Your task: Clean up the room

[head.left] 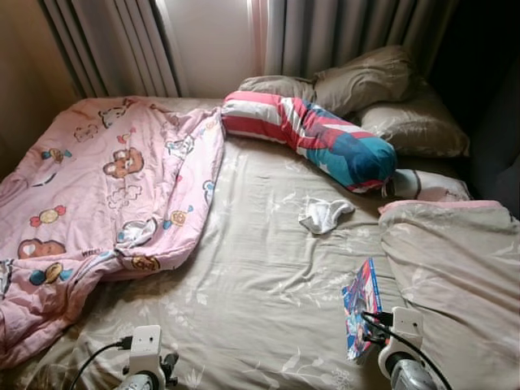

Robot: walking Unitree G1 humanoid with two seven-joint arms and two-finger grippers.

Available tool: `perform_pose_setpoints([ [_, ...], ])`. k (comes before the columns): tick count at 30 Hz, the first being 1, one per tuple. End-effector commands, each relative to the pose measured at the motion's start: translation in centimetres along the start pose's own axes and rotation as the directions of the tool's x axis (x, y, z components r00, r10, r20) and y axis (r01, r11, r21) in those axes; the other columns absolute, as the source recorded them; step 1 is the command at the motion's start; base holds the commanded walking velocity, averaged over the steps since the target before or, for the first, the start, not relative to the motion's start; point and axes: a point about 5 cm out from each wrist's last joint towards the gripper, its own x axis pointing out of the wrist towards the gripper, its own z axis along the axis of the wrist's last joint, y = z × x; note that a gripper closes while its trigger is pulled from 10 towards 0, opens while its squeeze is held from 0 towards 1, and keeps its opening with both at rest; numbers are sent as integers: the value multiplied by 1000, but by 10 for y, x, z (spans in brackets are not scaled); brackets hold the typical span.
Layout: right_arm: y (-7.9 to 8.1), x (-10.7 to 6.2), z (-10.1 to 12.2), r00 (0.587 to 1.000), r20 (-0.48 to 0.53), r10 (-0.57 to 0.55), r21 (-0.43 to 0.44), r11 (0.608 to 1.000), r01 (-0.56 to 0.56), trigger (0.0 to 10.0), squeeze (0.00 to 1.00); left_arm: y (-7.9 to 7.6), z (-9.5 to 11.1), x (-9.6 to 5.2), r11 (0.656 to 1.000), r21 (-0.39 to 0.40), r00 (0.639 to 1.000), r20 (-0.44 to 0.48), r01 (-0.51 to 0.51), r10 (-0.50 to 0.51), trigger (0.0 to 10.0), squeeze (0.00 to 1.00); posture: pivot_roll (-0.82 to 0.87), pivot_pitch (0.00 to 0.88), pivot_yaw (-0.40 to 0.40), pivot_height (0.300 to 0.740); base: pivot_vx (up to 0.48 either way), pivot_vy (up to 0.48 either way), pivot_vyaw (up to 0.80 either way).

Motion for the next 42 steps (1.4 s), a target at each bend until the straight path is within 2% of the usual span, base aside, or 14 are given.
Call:
perform_pose_setpoints([
  [1,0,2,10,999,42,-1,-14,1000,1,10000,0,0,-3,0,1000,0,1000,-19,0,0,10000,0,11,0,2,710,0,0,0],
  [9,1,2,12,998,68,8,6,1000,-8,10000,0,-2,-1,1,1000,8,1000,-16,2,-2,10000,0,13,0,6,657,0,0,0],
  [13,2,2,12,997,73,15,6,1000,-16,10000,0,-2,0,1,1000,11,1000,-16,3,-3,10000,0,13,0,11,652,0,0,0],
  [14,10,10,38,989,141,36,-1,999,-36,10000,0,-2,0,1,1000,13,1000,-16,4,-4,10000,0,12,0,13,652,0,0,0],
  [17,27,21,94,958,278,72,5,997,-77,10000,0,-1,-1,0,1000,20,1000,-18,5,-5,10000,0,6,0,19,652,0,0,0],
  [19,27,21,98,955,287,73,16,997,-81,10000,0,-1,-1,0,1000,24,1000,-19,6,-6,10000,0,4,0,22,652,0,0,0],
  [23,32,23,125,929,353,108,46,990,-132,10000,0,1,-5,-1,999,50,999,-27,18,-17,10000,0,1,0,39,652,0,0,0],
  [25,33,23,132,924,365,118,52,988,-146,10000,0,1,-5,-1,998,57,1000,-25,20,-19,10000,0,0,0,42,652,0,0,0],
  [30,34,24,149,915,382,133,79,981,-176,10000,0,3,-1,-1,997,76,1000,-4,20,-20,10000,0,11,8,47,652,0,0,0],
  [34,35,25,149,922,360,143,103,976,-192,10000,0,5,0,-1,996,86,1000,3,21,-21,10000,0,20,29,53,652,0,0,0],
  [42,36,25,146,923,340,180,99,969,-225,10000,0,11,-2,-4,995,100,999,25,28,-31,10000,0,43,101,64,652,0,0,0],
])
